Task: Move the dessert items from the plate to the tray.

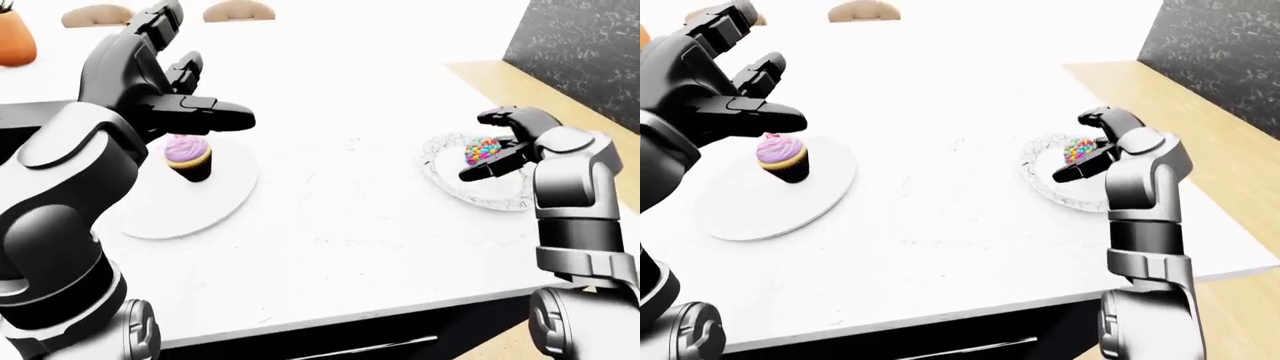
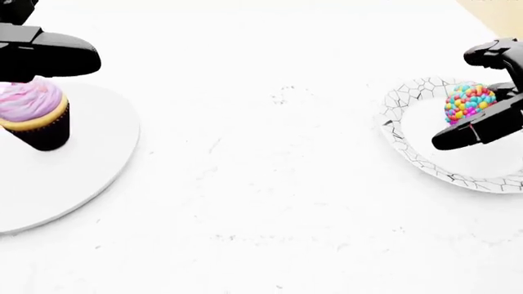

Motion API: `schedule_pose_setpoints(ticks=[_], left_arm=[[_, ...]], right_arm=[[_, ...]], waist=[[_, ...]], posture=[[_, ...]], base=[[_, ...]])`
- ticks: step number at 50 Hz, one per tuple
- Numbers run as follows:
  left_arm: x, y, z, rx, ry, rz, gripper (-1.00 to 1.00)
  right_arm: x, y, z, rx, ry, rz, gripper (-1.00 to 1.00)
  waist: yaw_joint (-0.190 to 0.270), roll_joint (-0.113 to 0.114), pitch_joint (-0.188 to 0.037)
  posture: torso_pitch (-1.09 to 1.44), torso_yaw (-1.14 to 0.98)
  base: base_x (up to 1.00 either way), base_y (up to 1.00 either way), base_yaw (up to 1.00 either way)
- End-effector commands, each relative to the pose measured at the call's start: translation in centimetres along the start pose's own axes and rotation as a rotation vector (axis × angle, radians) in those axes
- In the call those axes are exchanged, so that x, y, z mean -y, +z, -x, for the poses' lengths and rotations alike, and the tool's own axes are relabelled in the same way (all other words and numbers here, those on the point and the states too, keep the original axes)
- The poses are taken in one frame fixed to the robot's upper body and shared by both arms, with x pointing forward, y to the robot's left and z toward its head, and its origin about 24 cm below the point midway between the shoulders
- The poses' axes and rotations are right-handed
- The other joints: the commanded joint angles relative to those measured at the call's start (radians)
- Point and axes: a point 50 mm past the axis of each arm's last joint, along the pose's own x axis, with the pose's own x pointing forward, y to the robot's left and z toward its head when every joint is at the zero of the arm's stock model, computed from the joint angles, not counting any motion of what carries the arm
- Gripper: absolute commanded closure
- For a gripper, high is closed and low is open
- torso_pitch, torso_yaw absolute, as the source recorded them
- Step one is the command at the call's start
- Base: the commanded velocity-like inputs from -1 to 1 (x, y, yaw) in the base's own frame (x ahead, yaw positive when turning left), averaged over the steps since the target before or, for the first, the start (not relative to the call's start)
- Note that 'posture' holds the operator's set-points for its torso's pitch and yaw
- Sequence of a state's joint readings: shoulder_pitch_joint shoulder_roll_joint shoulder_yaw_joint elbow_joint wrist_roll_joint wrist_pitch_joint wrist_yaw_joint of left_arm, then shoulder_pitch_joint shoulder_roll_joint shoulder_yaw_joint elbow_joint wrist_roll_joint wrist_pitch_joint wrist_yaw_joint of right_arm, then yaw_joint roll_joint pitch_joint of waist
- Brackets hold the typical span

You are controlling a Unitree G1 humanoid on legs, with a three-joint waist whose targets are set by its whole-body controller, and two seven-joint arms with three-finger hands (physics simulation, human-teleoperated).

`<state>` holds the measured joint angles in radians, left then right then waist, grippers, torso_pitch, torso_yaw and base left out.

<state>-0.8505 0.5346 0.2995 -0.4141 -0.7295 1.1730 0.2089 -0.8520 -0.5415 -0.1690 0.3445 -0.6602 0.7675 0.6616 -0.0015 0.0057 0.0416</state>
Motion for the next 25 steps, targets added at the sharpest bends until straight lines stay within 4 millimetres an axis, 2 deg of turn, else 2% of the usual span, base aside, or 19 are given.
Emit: schedule_pose_setpoints(ticks=[1,7,9,11,13,19,25], left_arm=[[-0.1,1.4,0.4,0.08,0.005,-0.006,-1.0],[-0.3,1.2,0.2,0.082,0.01,-0.003,-1.0],[-0.3,1.2,0.2,0.082,0.01,-0.004,-1.0],[-0.3,1.2,0.3,0.082,0.009,-0.003,-1.0],[-0.3,1.4,0.3,0.082,0.01,-0.003,-1.0],[-0.7,2.3,0.4,0.09,0.013,-0.024,-1.0],[-2.4,4.4,1.1,0.091,0.02,-0.1,-1.0]], right_arm=[[0.7,0.8,0.5,0.028,-0.023,0.001,-0.23],[0.7,0.5,0.6,0.019,-0.028,0.025,-0.03],[0.9,0.8,0.6,0.023,-0.033,0.029,0.13],[1.3,1.3,0.9,0.036,-0.041,0.037,0.51],[1.7,1.9,1.2,0.054,-0.052,0.05,1.0],[2.9,4.3,3.1,0.135,-0.067,0.078,1.0],[4.2,6.0,5.4,0.211,-0.083,0.104,1.0]], waist=[[-0.001,0.001,-0.022],[0.001,-0.001,-0.024],[0.001,-0.001,-0.024],[0.0,-0.002,-0.025],[0.0,-0.002,-0.025],[-0.002,0.004,-0.023],[-0.004,0.011,-0.015]], posture=[[0.0,0.0],[0.0,0.0],[0.0,0.0],[0.0,0.0],[0.0,0.0],[0.0,0.0],[0.0,0.0]], base=[[0.0,0.0,0.0],[0.0,0.0,0.0],[0.0,0.0,0.0],[0.0,0.0,0.0],[0.0,0.0,0.0],[0.0,0.0,0.0],[0.0,0.0,0.0]])
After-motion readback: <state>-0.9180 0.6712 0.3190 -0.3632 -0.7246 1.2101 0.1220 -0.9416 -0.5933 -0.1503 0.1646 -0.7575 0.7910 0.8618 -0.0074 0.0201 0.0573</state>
